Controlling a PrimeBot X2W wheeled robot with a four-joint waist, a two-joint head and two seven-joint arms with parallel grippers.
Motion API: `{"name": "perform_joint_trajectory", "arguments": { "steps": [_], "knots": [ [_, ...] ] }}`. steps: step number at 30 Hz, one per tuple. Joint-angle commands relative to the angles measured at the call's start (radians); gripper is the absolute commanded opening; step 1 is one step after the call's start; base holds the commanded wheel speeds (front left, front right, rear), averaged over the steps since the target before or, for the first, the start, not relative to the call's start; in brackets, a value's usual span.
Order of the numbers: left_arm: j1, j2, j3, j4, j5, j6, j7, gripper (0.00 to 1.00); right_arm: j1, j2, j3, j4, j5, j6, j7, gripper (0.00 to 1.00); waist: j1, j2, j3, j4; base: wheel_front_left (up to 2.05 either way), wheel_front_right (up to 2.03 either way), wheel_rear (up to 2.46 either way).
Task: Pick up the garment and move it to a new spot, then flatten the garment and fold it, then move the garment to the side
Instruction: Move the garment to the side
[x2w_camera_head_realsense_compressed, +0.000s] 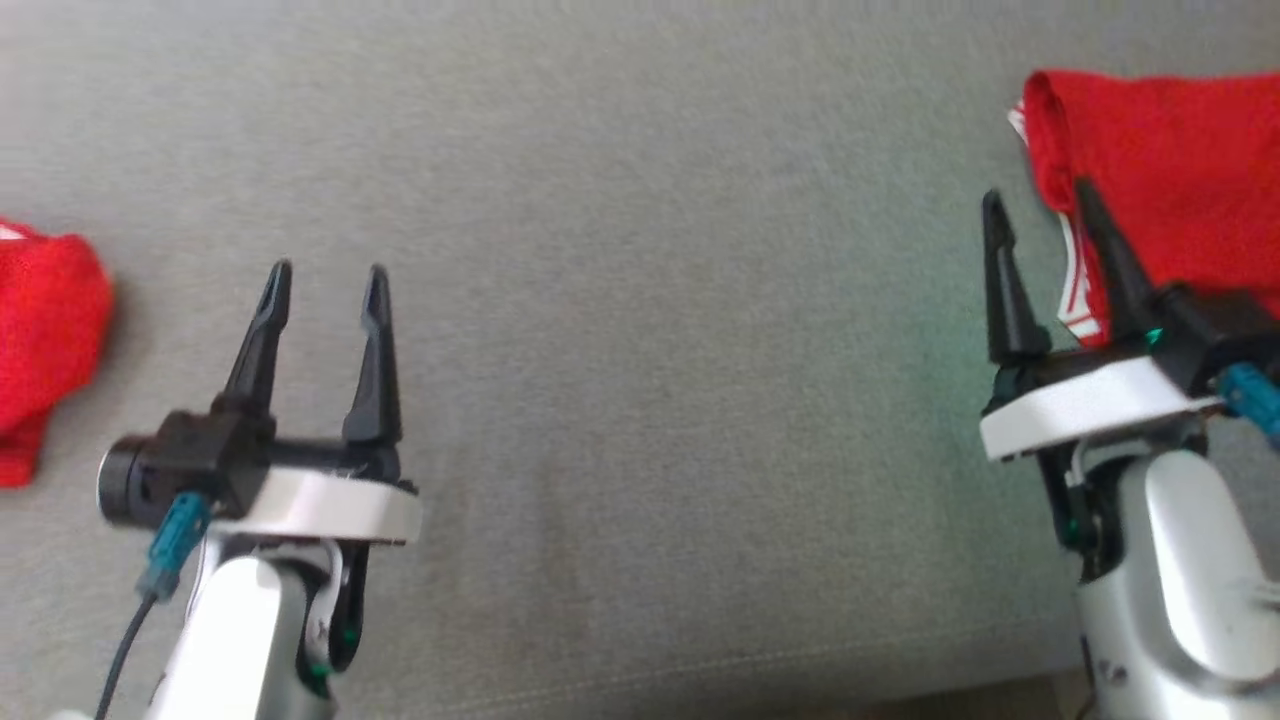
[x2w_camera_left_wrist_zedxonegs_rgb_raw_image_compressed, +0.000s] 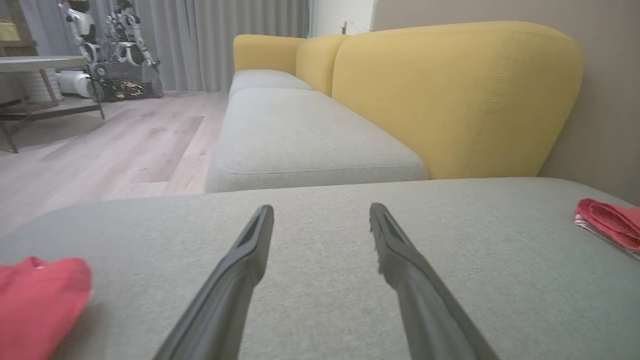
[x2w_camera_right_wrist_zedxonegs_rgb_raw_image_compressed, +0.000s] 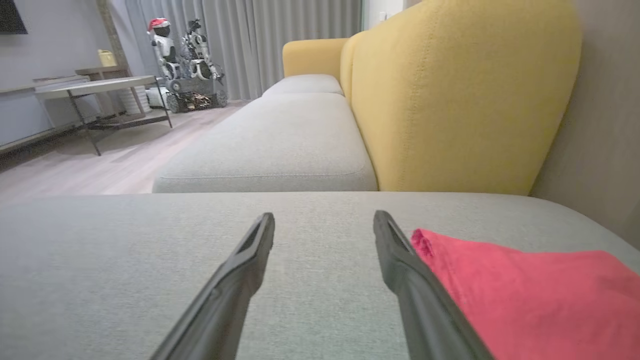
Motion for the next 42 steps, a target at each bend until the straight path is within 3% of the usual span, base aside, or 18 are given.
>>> {"name": "perform_joint_trajectory", "arguments": {
  "steps": [1,23,42],
  "knots": [
    [-0.004,0.01,0.038,-0.025,-0.006,0.008,-0.011,1.0,0.005,0.004,0.024,-0.044,0.006,-0.001,0.005,1.0,0.0,0.0,-0.039,0.034,0.0,0.0,0.0],
    [0.205,0.017,0.05,-0.026,-0.028,0.043,0.001,1.0,0.255,0.026,0.027,-0.141,0.024,-0.001,0.073,1.0,0.0,0.0,-0.243,0.077,0.0,0.0,0.0],
    [0.244,0.032,0.041,-0.047,-0.039,0.058,0.03,1.0,0.298,0.027,0.043,-0.157,0.034,-0.001,0.089,1.0,0.0,0.0,-0.287,0.087,0.0,0.0,0.0]
  ]
}}
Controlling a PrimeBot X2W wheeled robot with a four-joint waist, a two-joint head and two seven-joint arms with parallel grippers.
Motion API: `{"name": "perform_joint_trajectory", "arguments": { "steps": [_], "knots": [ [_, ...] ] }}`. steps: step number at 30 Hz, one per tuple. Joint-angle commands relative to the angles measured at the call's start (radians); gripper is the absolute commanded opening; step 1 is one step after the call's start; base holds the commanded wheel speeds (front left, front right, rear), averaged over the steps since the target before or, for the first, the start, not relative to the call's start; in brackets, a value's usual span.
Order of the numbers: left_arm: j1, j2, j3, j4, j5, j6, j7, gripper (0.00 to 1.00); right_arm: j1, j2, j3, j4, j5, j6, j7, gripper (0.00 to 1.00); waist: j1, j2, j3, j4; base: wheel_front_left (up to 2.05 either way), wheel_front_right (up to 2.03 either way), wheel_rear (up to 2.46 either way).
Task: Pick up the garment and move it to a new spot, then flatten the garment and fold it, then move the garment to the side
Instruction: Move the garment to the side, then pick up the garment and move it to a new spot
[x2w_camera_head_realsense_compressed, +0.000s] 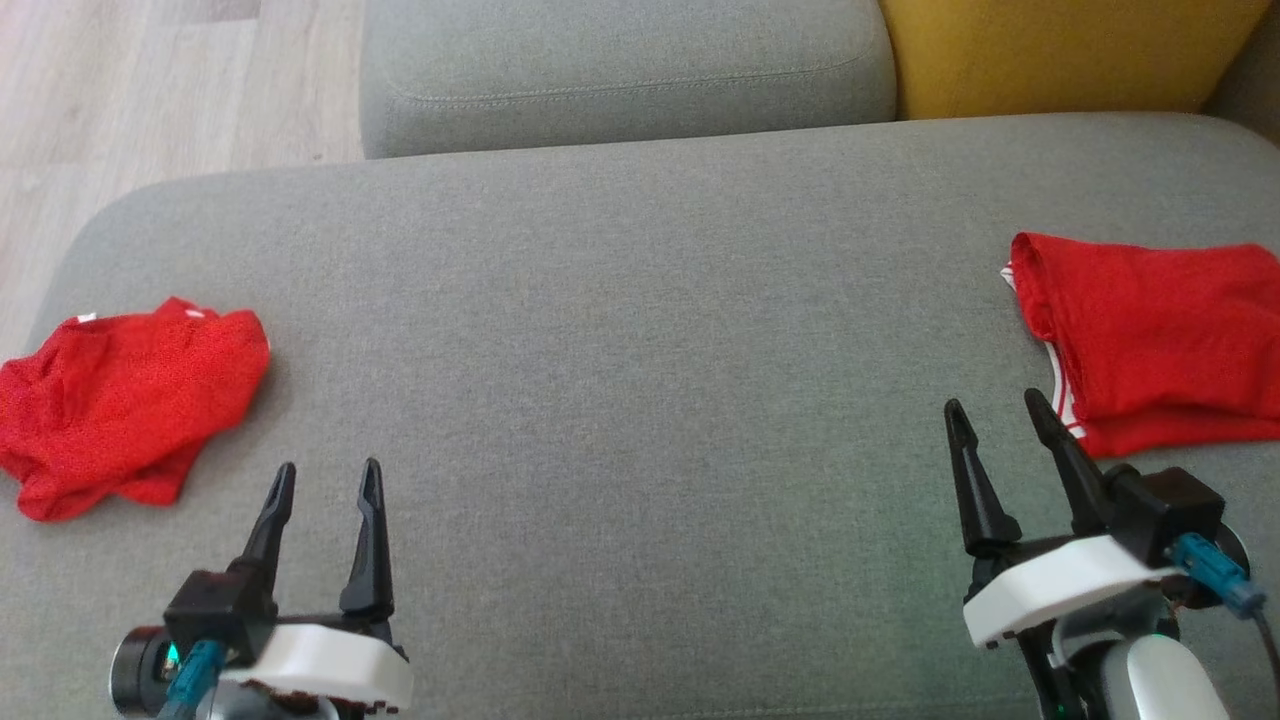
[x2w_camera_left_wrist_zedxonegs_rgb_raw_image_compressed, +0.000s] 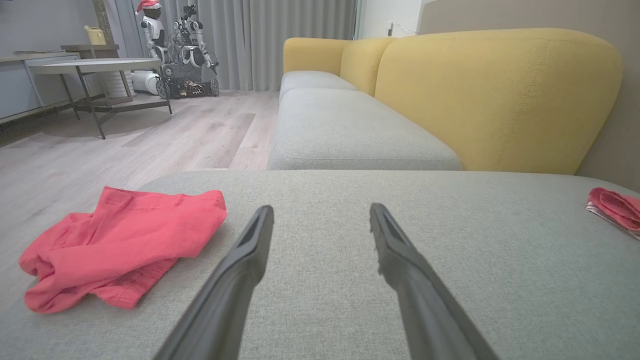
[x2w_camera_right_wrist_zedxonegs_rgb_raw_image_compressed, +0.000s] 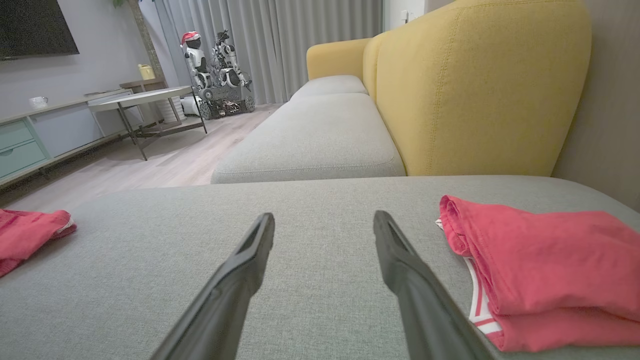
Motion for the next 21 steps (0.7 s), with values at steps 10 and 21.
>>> {"name": "perform_joint_trajectory", "arguments": {
  "steps": [10,21],
  "knots": [
    [-0.039,0.019,0.029,-0.041,-0.01,0.009,0.0,1.0,-0.034,-0.002,0.026,-0.04,0.007,-0.001,0.002,1.0,0.0001,-0.0001,0.009,0.005,0.0,0.0,0.0],
    [-0.05,0.021,0.023,-0.038,-0.014,0.012,-0.005,1.0,-0.034,-0.002,0.021,-0.037,0.007,-0.001,0.002,1.0,0.0001,-0.0001,0.012,0.012,0.0,0.0,0.0]
  ]
}}
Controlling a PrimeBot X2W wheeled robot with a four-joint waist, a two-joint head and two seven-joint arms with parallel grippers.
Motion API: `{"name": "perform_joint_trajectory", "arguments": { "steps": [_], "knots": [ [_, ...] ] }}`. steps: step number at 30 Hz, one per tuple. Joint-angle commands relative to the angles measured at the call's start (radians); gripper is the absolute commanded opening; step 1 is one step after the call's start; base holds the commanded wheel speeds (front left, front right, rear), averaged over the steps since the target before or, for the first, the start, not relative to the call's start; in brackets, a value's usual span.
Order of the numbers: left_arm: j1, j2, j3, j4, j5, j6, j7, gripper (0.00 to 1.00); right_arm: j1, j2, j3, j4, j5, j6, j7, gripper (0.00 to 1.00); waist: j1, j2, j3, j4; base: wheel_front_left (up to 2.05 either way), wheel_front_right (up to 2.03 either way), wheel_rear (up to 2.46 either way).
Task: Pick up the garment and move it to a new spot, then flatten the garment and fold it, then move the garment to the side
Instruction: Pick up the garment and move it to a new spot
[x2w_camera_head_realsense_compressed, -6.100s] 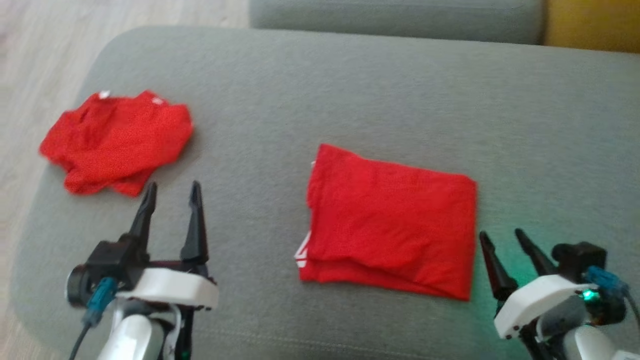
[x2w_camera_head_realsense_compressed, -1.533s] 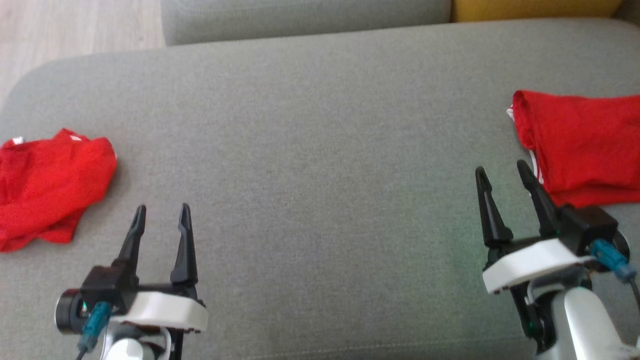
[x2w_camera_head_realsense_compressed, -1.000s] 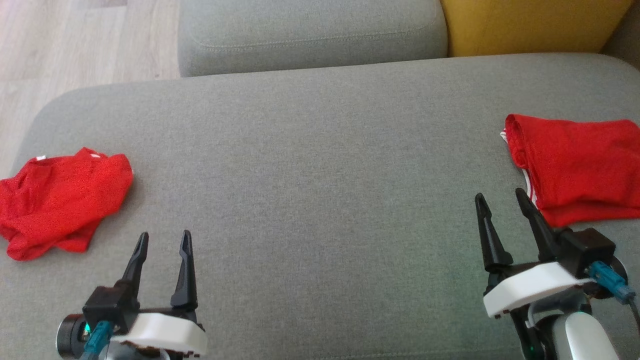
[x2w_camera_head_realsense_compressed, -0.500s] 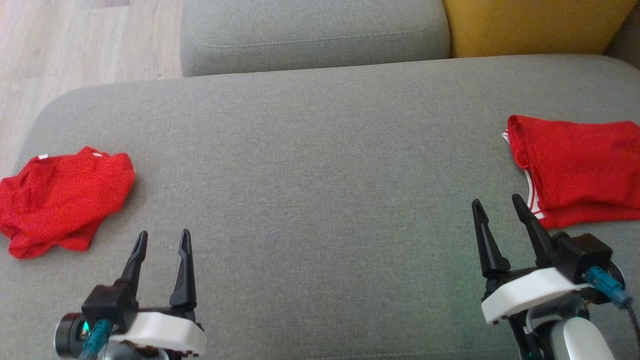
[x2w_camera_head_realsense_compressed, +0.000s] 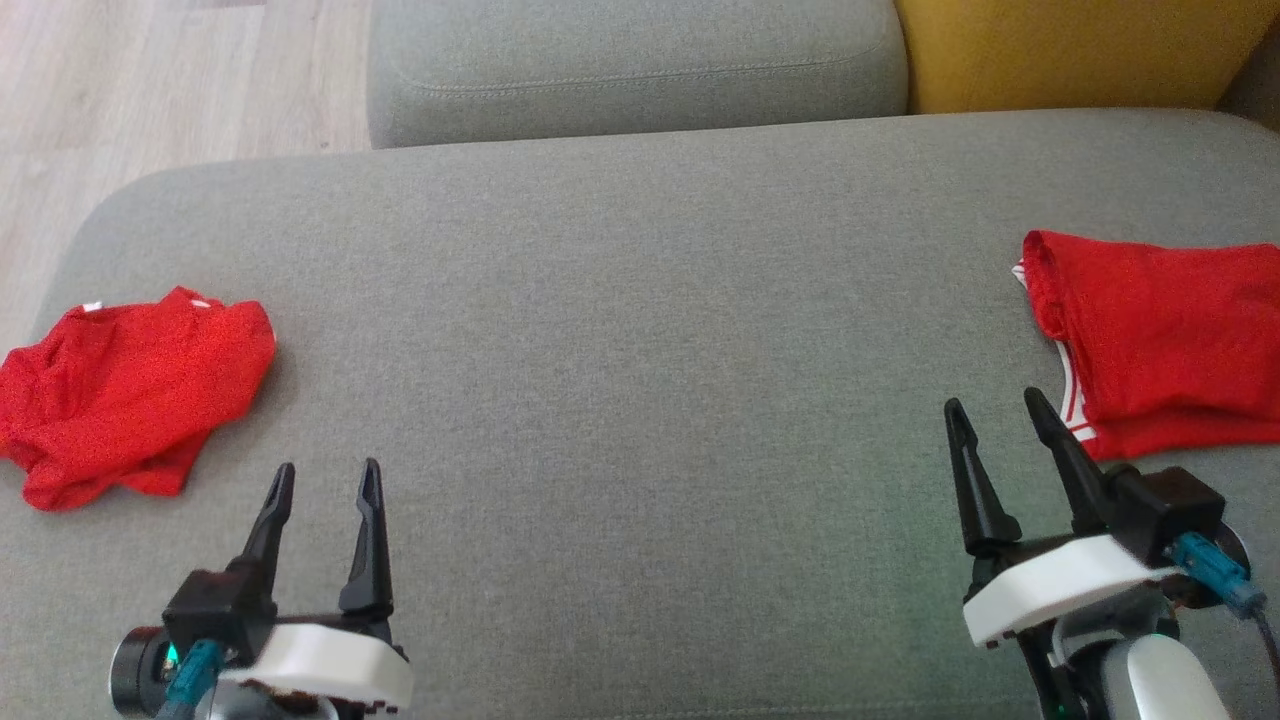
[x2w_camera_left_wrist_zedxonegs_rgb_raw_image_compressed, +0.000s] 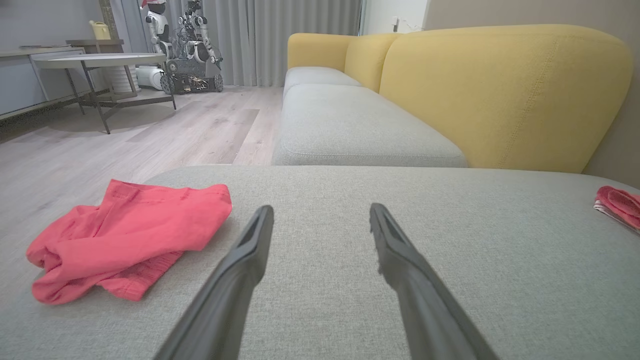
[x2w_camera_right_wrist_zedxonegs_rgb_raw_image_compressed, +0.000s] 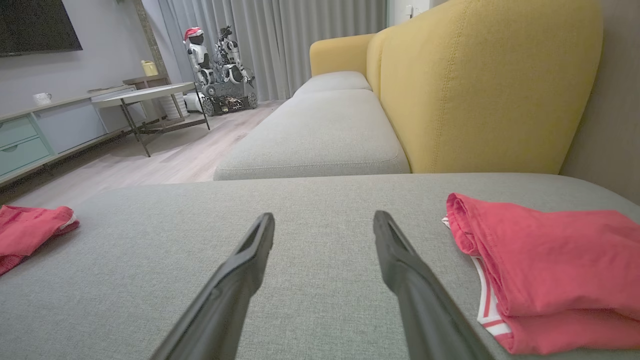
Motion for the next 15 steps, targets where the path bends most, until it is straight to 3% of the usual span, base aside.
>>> {"name": "perform_joint_trajectory", "arguments": {
  "steps": [1,11,15],
  "knots": [
    [-0.051,0.015,0.028,-0.035,-0.005,0.003,-0.005,1.0,-0.033,-0.002,0.02,-0.037,0.007,-0.001,0.002,1.0,0.0001,-0.0001,0.001,0.002,0.0,0.0,0.0],
    [-0.081,0.011,0.018,-0.031,-0.007,0.004,-0.008,1.0,-0.025,-0.002,0.026,-0.062,0.008,-0.001,0.002,1.0,0.0001,-0.0001,0.007,0.091,0.0,0.0,0.0],
    [-0.092,0.008,0.012,-0.03,-0.008,0.004,-0.01,1.0,-0.02,-0.002,0.035,-0.075,0.016,-0.001,0.007,1.0,0.0001,-0.0001,0.005,0.174,0.0,0.0,0.0]
  ]
}}
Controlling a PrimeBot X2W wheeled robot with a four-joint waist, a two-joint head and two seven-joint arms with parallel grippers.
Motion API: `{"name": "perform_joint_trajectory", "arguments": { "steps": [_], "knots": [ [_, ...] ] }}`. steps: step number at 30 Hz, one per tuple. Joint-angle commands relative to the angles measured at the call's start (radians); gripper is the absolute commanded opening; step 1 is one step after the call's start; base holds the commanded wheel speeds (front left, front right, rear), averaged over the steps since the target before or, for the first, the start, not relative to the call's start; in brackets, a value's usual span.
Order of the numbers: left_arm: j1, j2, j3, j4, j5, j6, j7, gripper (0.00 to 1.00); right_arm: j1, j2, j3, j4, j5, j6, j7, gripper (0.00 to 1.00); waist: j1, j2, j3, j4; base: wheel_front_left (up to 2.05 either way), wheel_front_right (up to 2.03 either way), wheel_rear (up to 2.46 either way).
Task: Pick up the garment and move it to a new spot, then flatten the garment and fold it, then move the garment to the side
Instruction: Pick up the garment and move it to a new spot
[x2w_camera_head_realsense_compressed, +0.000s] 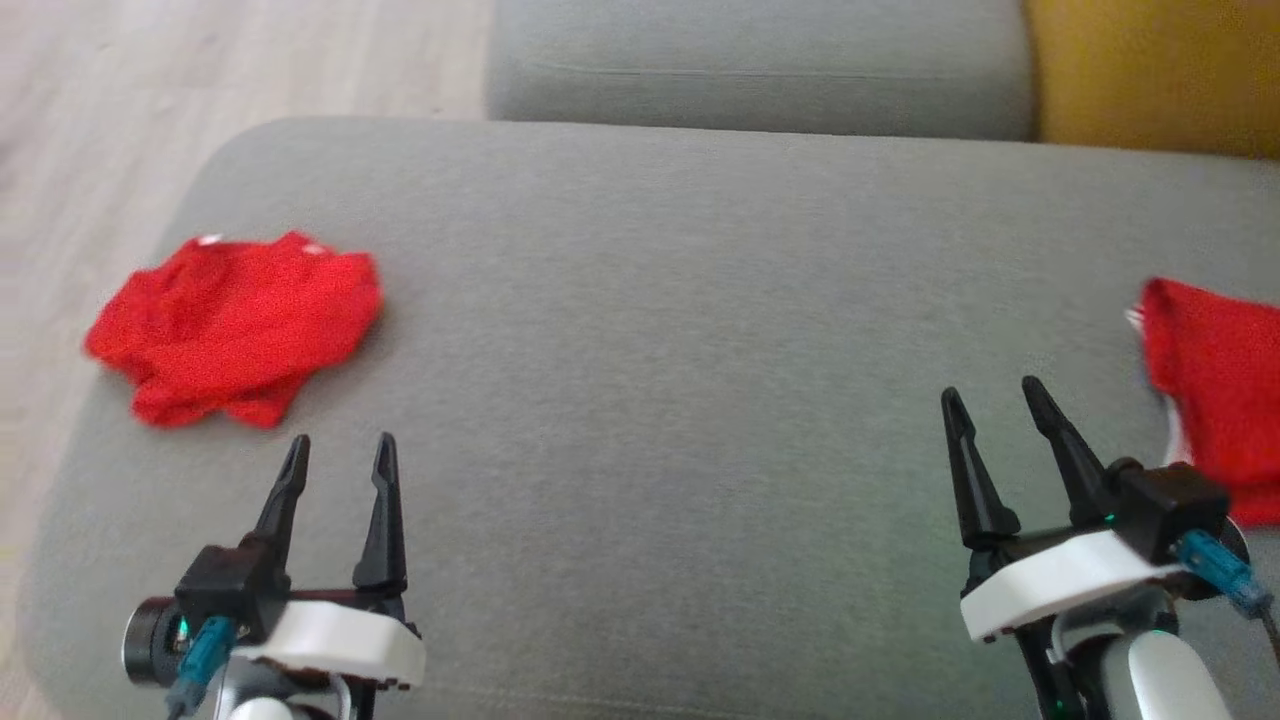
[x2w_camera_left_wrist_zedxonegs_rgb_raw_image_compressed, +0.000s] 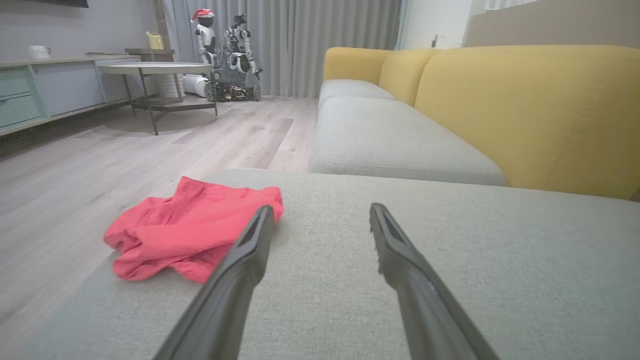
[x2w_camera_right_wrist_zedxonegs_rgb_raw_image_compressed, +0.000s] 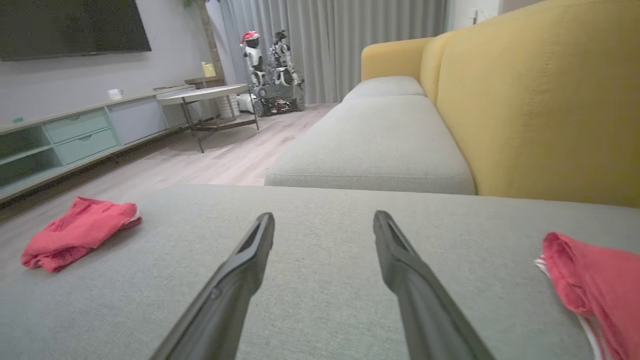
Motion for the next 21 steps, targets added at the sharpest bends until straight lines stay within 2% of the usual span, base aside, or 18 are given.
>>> {"name": "perform_joint_trajectory", "arguments": {
  "steps": [1,9,21],
  "knots": [
    [-0.054,0.007,0.035,-0.031,-0.007,0.002,-0.009,1.0,-0.022,-0.002,0.029,-0.042,0.007,-0.001,0.007,1.0,0.0001,0.0,0.0,0.07,0.0,0.0,0.0],
    [-0.075,0.009,0.04,0.004,-0.017,-0.009,-0.025,1.0,-0.024,-0.002,0.051,-0.037,0.013,-0.001,0.013,1.0,0.0001,0.0,-0.017,0.221,0.0,0.0,0.0],
    [-0.076,0.016,0.049,0.004,-0.019,-0.008,-0.033,1.0,-0.024,-0.002,0.057,-0.037,0.017,-0.001,0.016,1.0,0.0001,0.0,-0.011,0.255,0.0,0.0,0.0]
  ]
}}
